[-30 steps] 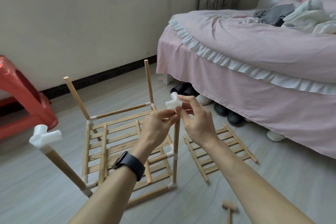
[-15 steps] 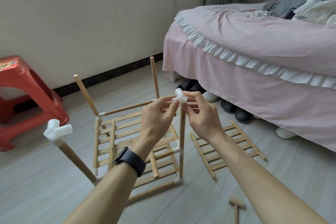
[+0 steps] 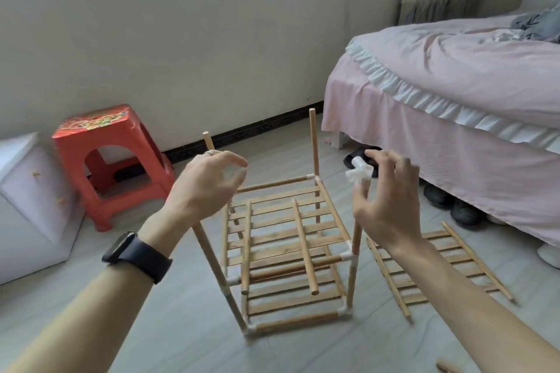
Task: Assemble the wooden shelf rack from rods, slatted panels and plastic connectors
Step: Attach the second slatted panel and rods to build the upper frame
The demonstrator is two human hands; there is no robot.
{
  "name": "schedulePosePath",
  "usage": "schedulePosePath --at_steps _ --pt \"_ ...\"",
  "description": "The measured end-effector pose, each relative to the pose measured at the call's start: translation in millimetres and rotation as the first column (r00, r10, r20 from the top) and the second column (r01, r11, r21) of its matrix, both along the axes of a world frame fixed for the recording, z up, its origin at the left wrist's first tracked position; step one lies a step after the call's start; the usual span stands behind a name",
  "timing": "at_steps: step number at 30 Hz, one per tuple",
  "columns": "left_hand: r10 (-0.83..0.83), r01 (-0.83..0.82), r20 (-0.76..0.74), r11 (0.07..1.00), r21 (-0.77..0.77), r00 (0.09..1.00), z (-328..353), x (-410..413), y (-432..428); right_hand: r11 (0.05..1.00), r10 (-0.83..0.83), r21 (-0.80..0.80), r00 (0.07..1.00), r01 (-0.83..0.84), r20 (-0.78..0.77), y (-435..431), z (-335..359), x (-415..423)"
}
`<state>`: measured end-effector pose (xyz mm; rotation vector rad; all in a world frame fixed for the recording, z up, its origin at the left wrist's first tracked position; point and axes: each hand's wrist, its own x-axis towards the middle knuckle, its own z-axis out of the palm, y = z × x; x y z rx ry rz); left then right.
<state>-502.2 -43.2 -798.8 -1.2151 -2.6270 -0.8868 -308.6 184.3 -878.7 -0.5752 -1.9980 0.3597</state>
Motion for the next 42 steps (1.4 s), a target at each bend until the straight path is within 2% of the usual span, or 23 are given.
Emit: schedulePosePath --at_steps 2,4,7,10,13,15,18,20,22,24,26,28,31,33,36,42 --pt "0.106 -0.102 0.121 0.994 -0.037 0.987 1 -20 -36 0.993 0.122 -0.006 0.992 -0.122 -0.013 -32 12 -10" --pt "0.152 -0.150 0.284 0.988 -0.030 0.947 -9 -31 -64 0.959 0.282 -0.047 0.959 -0.280 0.037 -70 16 -22" --pt "0.083 -0.171 0.562 0.980 0.105 0.823 -24 -33 -87 0.851 0.511 -0.272 0.827 -0.449 0.234 -123 11 -47" --pt "-0.035 -0.189 0.704 0.953 0.237 0.709 -37 -29 -89 0.737 0.621 -0.588 0.675 -0.333 0.397 -171 -7 -84" --pt "-0.108 -0.252 0.776 0.910 0.328 0.621 -42 -25 -81 0.622 0.672 -0.760 0.627 -0.188 0.395 -213 -34 -116" --pt "-0.119 -0.273 0.785 0.897 0.347 0.608 -45 -25 -78 0.565 0.646 -0.811 0.693 -0.151 0.320 -231 -49 -135" --pt "-0.132 -0.280 0.796 0.891 0.356 0.591 -47 -25 -80 0.401 0.563 -0.880 0.826 -0.256 0.017 -244 -59 -159" --pt "-0.115 -0.262 0.787 0.905 0.334 0.607 -45 -26 -82 0.429 0.474 -0.847 0.876 -0.312 -0.083 -248 -62 -167" --pt "-0.051 -0.219 0.723 0.937 0.274 0.689 -42 -30 -86 0.496 0.417 -0.800 0.901 -0.338 -0.122 -249 -67 -168" --pt "0.010 -0.198 0.647 0.956 0.219 0.762 -39 -39 -95 0.499 0.369 -0.785 0.909 -0.368 -0.192 -245 -74 -166" --pt "0.056 -0.212 0.602 0.958 0.191 0.796 -37 -48 -106 0.454 0.343 -0.808 0.911 -0.375 -0.230 -238 -79 -162" --pt "0.108 -0.258 0.566 0.947 0.191 0.818 -40 -59 -117 0.407 0.408 -0.820 0.883 -0.402 -0.230 -231 -81 -158" --pt "0.209 -0.354 0.514 0.913 0.201 0.832 -47 -72 -125 0.314 0.553 -0.816 0.792 -0.486 -0.259 -224 -80 -146" --pt "0.263 -0.392 0.489 0.902 0.182 0.832 -51 -80 -123 0.294 0.575 -0.808 0.770 -0.511 -0.277 -220 -83 -131" --pt "0.340 -0.403 0.361 0.908 0.114 0.868 -53 -92 -114 0.265 0.561 -0.782 0.750 -0.564 -0.351 -217 -90 -100" --pt "0.338 -0.362 0.273 0.931 0.043 0.901 -53 -113 -84 0.369 0.420 -0.767 0.831 -0.524 -0.365 -199 -82 -64"
